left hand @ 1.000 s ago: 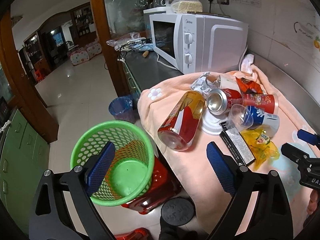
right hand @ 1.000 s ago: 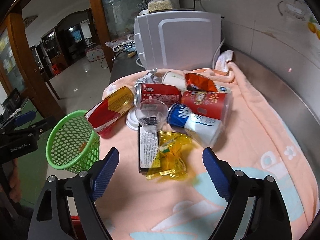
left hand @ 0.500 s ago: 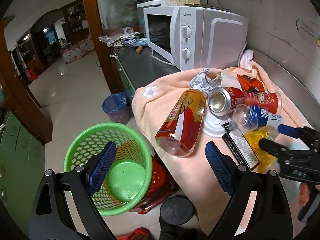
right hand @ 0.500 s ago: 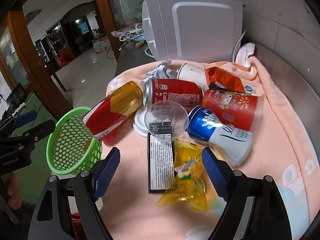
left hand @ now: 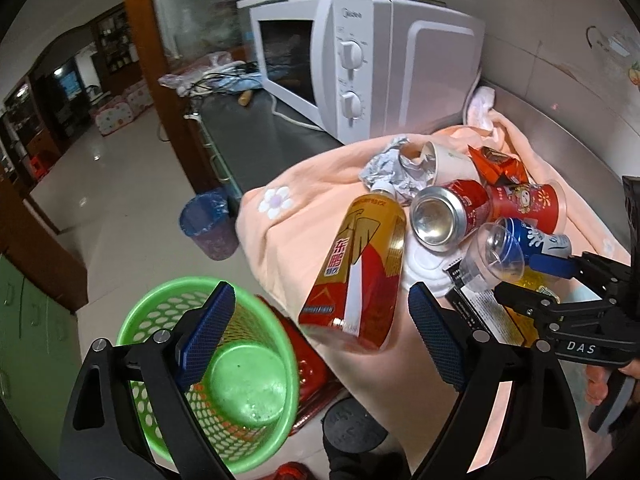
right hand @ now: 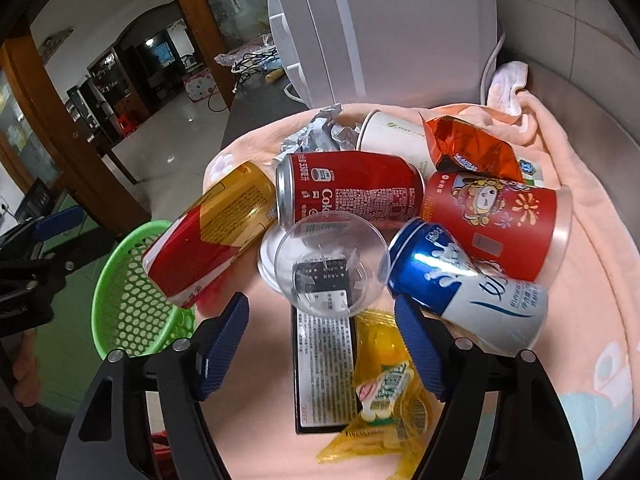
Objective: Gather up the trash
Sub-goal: 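Reach the left tool to the yellow-red drink bottle and close on it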
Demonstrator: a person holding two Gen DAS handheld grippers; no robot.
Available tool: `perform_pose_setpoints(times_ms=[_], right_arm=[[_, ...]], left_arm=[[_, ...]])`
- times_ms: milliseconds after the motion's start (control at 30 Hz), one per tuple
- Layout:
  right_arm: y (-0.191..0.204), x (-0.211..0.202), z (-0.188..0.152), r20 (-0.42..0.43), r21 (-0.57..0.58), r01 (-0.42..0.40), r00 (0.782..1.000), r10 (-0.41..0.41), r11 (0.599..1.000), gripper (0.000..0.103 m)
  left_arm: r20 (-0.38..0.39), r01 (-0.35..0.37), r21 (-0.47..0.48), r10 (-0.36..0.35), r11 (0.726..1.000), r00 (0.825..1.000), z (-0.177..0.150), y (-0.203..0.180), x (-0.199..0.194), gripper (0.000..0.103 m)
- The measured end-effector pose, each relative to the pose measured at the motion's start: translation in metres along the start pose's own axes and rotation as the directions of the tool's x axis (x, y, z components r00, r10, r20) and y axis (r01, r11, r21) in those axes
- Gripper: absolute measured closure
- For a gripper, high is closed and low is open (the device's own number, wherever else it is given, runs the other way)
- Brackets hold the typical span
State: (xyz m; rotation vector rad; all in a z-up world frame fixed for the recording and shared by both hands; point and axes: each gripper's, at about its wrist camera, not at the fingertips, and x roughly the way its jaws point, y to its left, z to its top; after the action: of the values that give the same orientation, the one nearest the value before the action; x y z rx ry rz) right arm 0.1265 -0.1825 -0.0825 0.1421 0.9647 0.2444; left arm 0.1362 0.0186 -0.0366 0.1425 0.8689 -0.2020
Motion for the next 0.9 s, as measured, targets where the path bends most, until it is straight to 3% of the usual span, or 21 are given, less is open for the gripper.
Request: perform_pose_setpoints(times_ms=[367,500,900], right_arm=[[0.001,0.02,0.011,-0.014,-0.005,0.008,1.0,-0.008,1.0,0.035],[-0.002,0.023,0.012,-0.022,0.005,0.008,1.0,-0.008,1.0,0.041],[-0.005,0.02,0.012,-0.014,-0.004,0.009,1.0,-0.009,1.0,0.043]], left_arm=[[-0.08,0.097,0.054,-0.093,0.994,0.992,0.019,-0.005,0.042,0.017],[-0.113,0.127,0.069,-0.118,0.99,0.987,0.025,-0.009,0.058,0.017],[-0.202,0.2,0.059,-0.184,0.978,0.962,0.031,-0.015,0.095,0.019]])
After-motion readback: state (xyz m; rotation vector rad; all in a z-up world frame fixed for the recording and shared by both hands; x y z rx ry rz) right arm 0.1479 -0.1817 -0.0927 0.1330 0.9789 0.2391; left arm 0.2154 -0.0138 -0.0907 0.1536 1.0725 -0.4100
